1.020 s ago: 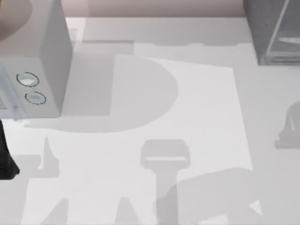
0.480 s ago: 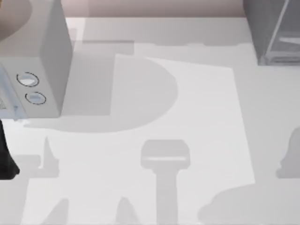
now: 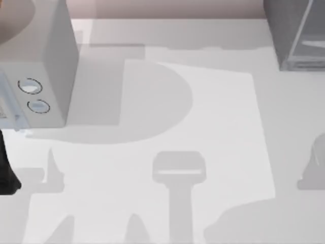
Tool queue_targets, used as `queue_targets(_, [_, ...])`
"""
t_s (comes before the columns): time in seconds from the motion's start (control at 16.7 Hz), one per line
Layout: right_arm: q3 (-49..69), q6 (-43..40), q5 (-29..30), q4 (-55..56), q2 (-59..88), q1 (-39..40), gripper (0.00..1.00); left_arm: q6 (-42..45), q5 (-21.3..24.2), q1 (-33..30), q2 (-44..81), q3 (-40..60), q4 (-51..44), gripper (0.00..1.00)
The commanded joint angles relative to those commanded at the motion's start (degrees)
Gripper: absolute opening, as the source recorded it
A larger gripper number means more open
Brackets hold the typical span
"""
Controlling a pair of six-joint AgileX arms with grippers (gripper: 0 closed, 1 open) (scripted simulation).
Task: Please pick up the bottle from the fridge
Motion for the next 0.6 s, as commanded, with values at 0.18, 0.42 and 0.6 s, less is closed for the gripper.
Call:
queue_targets(0.18, [4.49, -0.58, 4.34, 5.51, 7.58, 4.30, 0.00, 0.00, 0.00, 0.00, 0.00, 0.00, 0.00, 1.00])
queue_targets(0.42, [12.23, -1.02, 13.37, 15.34, 24.29, 13.03, 0.00, 0.00, 0.00, 0.00, 0.00, 0.00, 0.00, 1.00])
queue_targets(0.6, [18.24, -0.73, 21.70, 23.30, 40.87, 21.12, 0.00, 0.00, 0.00, 0.00, 0.00, 0.00, 0.00, 1.00])
